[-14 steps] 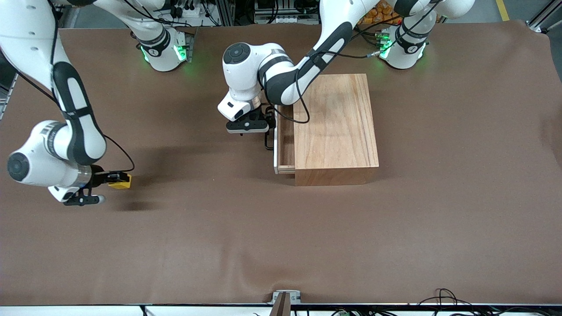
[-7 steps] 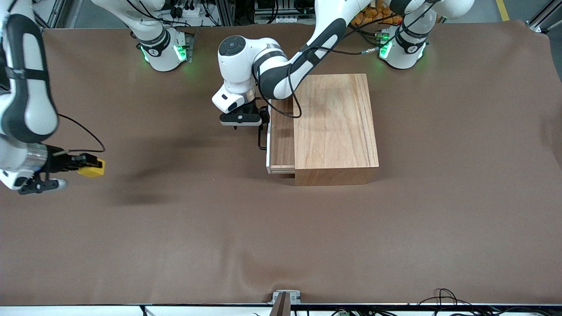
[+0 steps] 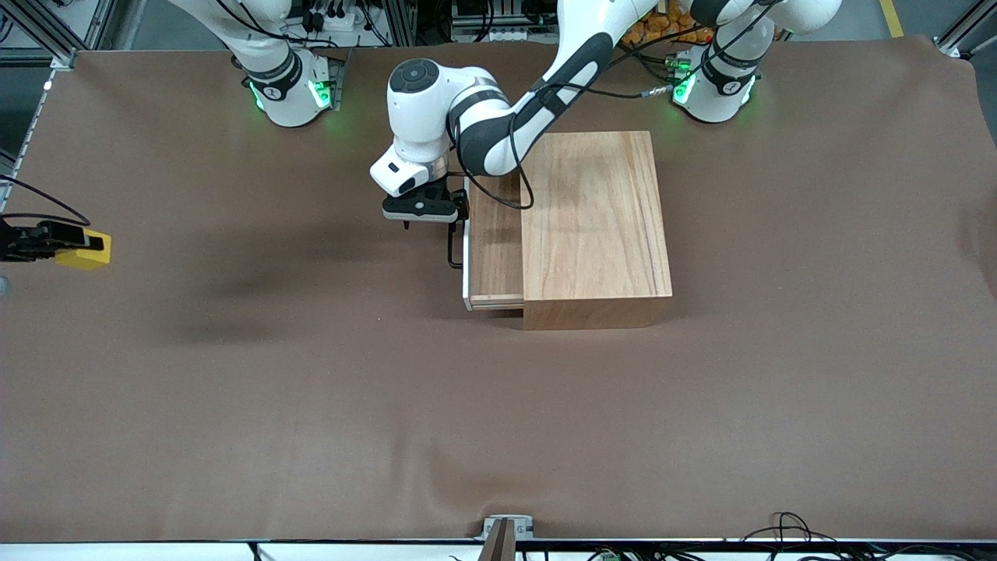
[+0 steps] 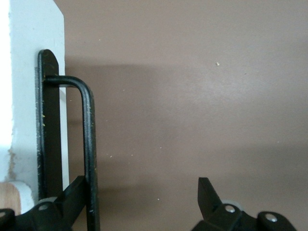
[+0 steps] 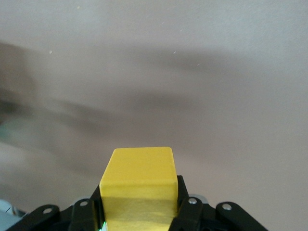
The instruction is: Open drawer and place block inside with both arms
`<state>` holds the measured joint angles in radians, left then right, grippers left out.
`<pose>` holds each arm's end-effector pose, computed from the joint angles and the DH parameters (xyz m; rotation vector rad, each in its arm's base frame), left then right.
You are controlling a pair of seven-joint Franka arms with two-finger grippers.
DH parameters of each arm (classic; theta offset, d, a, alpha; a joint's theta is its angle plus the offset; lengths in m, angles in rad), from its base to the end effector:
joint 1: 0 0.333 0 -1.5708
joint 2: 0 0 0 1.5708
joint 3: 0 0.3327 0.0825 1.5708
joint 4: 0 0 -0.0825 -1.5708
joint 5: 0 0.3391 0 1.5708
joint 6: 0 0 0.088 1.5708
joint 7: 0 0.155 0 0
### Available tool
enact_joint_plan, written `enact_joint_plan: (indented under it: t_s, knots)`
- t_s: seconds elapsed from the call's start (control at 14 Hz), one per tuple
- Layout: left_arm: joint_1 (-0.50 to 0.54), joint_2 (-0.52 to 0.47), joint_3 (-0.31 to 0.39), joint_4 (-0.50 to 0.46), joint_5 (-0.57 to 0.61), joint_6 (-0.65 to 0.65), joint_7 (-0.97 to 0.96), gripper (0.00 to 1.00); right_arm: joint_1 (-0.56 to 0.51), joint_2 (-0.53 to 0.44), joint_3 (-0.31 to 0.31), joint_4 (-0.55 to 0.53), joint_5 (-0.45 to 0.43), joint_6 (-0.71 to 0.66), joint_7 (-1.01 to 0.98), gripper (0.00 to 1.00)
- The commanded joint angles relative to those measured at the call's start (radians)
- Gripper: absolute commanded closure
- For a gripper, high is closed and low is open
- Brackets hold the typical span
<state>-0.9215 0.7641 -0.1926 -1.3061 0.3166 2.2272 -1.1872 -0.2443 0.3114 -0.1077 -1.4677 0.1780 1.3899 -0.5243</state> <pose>0.3753 -0.6381 0.2942 3.0262 -0.0531 0.2987 0.5309 -0.1557 0.4607 -2.8068 -0.2372 0.4119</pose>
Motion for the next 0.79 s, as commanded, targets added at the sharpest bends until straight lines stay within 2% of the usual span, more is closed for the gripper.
enact_joint_plan:
  t_s: [0.0, 0.07, 0.21, 0.5, 0.71]
  knots:
    - [-0.011, 0.012, -0.001, 0.031, 0.001, 0.029, -0.015, 0.0, 0.005, -0.017, 0.016, 0.023, -0.003, -0.041, 0.062, 0.91]
    - [-0.011, 0.014, -0.001, 0.031, 0.001, 0.037, -0.015, 0.0, 0.017, -0.027, 0.017, 0.021, -0.002, -0.048, 0.114, 0.91]
    - [-0.014, 0.014, -0.001, 0.031, 0.001, 0.043, -0.012, 0.0, 0.063, -0.055, 0.017, 0.015, -0.002, -0.072, 0.229, 0.98]
    - [-0.016, 0.003, -0.005, 0.031, -0.001, 0.052, -0.012, 0.0, 0.163, -0.074, 0.017, 0.01, 0.001, -0.061, 0.426, 0.98]
    - [-0.01, -0.026, -0.013, 0.028, -0.025, 0.046, -0.012, 0.0, 0.267, -0.074, 0.017, 0.009, 0.003, -0.045, 0.66, 0.98]
